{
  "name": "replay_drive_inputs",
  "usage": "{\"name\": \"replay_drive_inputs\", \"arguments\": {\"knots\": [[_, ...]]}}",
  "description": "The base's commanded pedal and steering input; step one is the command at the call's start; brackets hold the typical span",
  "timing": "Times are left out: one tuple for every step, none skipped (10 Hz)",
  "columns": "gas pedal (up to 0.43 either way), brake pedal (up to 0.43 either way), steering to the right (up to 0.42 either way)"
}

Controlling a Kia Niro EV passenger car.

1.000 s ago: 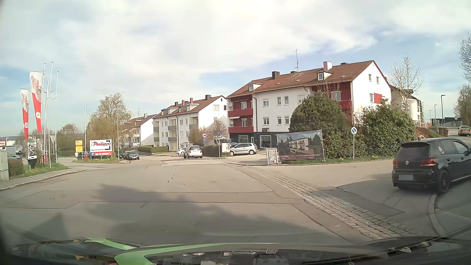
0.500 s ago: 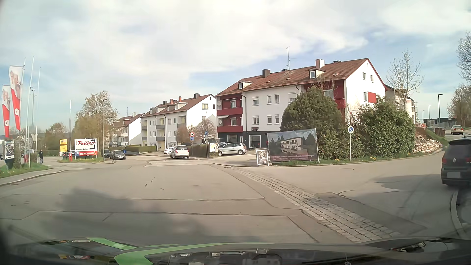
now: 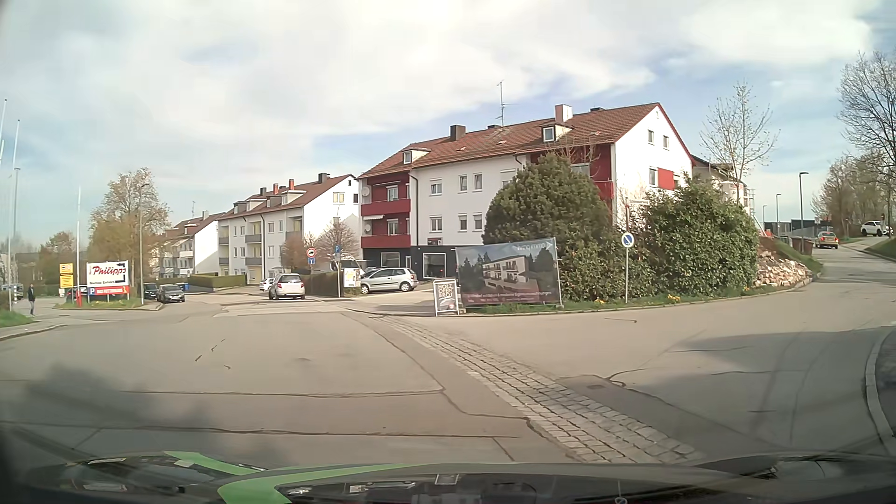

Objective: Follow the waypoints while adhering to traffic rules and regulations

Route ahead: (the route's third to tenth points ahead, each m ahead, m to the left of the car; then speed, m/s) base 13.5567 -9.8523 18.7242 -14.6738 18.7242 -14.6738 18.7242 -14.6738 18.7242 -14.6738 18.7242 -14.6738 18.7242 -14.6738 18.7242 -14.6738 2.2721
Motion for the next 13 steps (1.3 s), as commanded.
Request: {"name": "replay_drive_inputs", "arguments": {"knots": [[0.0, 0.183, 0.481], [0.0, 0.183, 0.512], [0.0, 0.183, 0.55], [0.0, 0.134, 0.586], [0.0, 0.0, 0.614], [0.0, 0.0, 0.651], [0.0, 0.0, 0.678], [0.0, 0.0, 0.703], [0.0, 0.0, 0.72], [0.0, 0.0, 0.73], [0.0, 0.0, 0.731], [0.0, 0.0, 0.732], [0.0, 0.0, 0.733]]}}
